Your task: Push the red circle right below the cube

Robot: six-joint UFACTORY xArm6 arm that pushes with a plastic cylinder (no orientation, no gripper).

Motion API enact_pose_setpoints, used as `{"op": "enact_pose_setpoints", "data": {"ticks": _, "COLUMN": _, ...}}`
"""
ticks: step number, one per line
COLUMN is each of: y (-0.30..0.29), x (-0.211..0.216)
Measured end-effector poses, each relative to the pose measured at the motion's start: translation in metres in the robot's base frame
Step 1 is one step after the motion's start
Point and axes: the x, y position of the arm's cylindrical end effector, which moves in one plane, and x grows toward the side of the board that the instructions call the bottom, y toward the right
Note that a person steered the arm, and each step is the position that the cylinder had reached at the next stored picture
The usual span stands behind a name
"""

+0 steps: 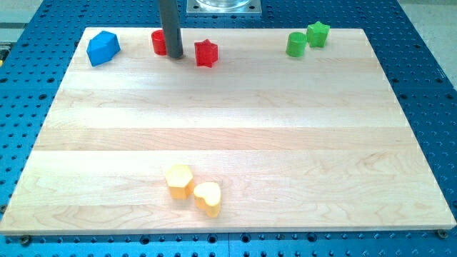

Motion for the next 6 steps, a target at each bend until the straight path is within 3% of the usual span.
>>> {"op": "enact_pose_setpoints", "data": {"ticks": 1, "y": 0.001, "x": -0.043}}
{"op": "enact_pose_setpoints", "data": {"ticks": 2, "y": -0.073, "x": 0.002}}
{"op": "enact_pose_setpoints", "data": {"ticks": 3, "y": -0.084, "x": 0.066}}
{"op": "enact_pose_setpoints", "data": {"ticks": 4, "y": -0.083, "x": 0.090}}
{"op": "enact_pose_setpoints", "data": {"ticks": 5, "y": -0.163, "x": 0.141}}
{"op": "enact_pose_setpoints", "data": {"ticks": 6, "y": -0.214, "x": 0.125}}
